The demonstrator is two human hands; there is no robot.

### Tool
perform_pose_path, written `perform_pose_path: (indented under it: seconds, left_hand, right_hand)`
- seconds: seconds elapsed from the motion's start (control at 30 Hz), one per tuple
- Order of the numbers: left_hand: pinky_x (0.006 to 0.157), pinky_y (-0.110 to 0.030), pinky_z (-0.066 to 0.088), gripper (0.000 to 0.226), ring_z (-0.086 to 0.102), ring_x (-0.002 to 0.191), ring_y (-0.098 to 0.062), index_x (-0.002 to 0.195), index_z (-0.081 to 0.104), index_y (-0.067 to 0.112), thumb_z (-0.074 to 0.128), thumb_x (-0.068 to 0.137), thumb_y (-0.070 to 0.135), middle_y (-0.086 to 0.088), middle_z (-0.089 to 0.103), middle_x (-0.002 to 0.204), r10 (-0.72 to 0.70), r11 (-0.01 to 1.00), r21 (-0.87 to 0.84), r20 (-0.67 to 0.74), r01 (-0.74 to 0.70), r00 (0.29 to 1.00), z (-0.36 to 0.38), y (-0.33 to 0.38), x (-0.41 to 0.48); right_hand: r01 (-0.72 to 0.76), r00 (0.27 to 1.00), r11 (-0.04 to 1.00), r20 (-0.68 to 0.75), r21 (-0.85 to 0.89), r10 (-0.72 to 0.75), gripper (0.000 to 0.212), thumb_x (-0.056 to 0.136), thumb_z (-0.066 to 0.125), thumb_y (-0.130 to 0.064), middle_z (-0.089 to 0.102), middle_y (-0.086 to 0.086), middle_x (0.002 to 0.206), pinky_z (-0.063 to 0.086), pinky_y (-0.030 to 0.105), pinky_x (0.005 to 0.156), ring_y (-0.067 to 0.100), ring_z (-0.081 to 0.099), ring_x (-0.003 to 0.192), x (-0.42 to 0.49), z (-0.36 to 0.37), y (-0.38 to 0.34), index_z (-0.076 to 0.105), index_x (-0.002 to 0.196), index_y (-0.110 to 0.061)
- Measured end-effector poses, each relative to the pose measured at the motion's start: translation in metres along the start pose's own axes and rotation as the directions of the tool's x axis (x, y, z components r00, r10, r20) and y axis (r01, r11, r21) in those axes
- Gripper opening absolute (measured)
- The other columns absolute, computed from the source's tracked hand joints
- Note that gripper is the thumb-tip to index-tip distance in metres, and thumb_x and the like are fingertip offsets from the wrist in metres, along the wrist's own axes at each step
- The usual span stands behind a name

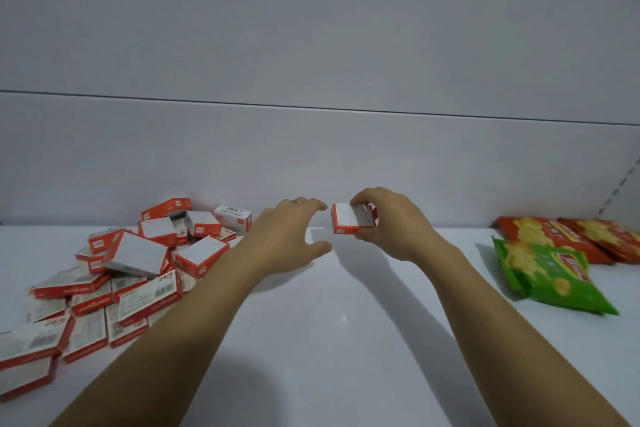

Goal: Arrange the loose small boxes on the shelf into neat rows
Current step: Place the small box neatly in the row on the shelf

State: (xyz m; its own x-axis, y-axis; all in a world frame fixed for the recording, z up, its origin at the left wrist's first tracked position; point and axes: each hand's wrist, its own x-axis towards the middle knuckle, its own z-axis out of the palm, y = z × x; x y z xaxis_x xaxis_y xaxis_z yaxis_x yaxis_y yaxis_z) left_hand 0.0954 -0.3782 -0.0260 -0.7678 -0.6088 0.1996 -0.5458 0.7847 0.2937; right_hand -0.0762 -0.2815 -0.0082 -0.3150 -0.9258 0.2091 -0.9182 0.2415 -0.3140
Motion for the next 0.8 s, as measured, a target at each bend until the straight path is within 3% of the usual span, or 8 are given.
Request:
perform_pose_path:
  seconds: [0.23, 0.37, 0.5, 0.63, 0.8]
  left_hand:
    - [0.104, -0.037, 0.038, 0.068, 0.041, 0.127, -0.015, 0.141, 0.031, 0.034, 0.062, 0.083, 0.05, 0.011, 0.044, 0.141, -0.083, 0.988, -0.131, -0.032, 0.078, 0.996, 0.025, 0.007, -0.005]
    - [0.105, -0.04, 0.04, 0.073, 0.042, 0.128, -0.014, 0.143, 0.027, 0.037, 0.066, 0.082, 0.048, 0.012, 0.043, 0.142, -0.179, 0.962, -0.224, -0.073, 0.159, 0.981, 0.035, -0.002, -0.021]
    - [0.1, -0.04, 0.043, 0.076, 0.045, 0.125, -0.012, 0.14, 0.027, 0.042, 0.071, 0.078, 0.047, 0.016, 0.045, 0.14, -0.252, 0.923, -0.322, -0.093, 0.21, 0.963, 0.034, -0.014, -0.024]
    - [0.1, -0.034, 0.039, 0.069, 0.045, 0.122, -0.009, 0.136, 0.036, 0.039, 0.073, 0.078, 0.042, 0.014, 0.048, 0.136, -0.222, 0.915, -0.362, -0.087, 0.177, 0.971, 0.038, -0.011, -0.022]
    - [0.1, -0.031, 0.037, 0.062, 0.046, 0.117, -0.006, 0.132, 0.042, 0.037, 0.072, 0.078, 0.045, 0.016, 0.051, 0.131, -0.191, 0.912, -0.386, -0.103, 0.138, 0.976, 0.041, -0.013, -0.022]
  right_hand:
    - [0.005, 1.0, 0.995, -0.006, 0.099, -0.004, 0.047, 0.079, 0.075, -0.023, 0.057, -0.008, 0.118, 0.047, 0.028, 0.084, 0.013, 0.054, 0.099, -0.001, 0.012, 0.015, 0.055, 0.121, -0.027]
    - [0.026, 0.999, 0.97, 0.013, 0.243, -0.03, 0.046, 0.078, 0.076, -0.02, 0.057, -0.012, 0.116, 0.05, 0.03, 0.086, 0.01, 0.056, 0.097, 0.001, 0.032, 0.01, 0.057, 0.119, -0.028]
    - [0.045, 0.997, 0.909, -0.081, 0.414, -0.012, 0.046, 0.077, 0.078, -0.019, 0.057, -0.019, 0.112, 0.052, 0.024, 0.084, 0.002, 0.057, 0.094, -0.008, 0.048, 0.002, 0.059, 0.118, -0.029]
    - [0.097, 0.99, 0.858, -0.139, 0.504, -0.031, 0.044, 0.077, 0.078, -0.017, 0.059, -0.022, 0.112, 0.047, 0.01, 0.079, -0.003, 0.057, 0.095, -0.022, 0.053, 0.0, 0.06, 0.115, -0.03]
    - [0.107, 0.988, 0.82, -0.153, 0.562, -0.024, 0.044, 0.076, 0.08, -0.019, 0.06, -0.023, 0.111, 0.046, 0.008, 0.077, -0.005, 0.058, 0.094, -0.027, 0.058, -0.004, 0.062, 0.114, -0.03]
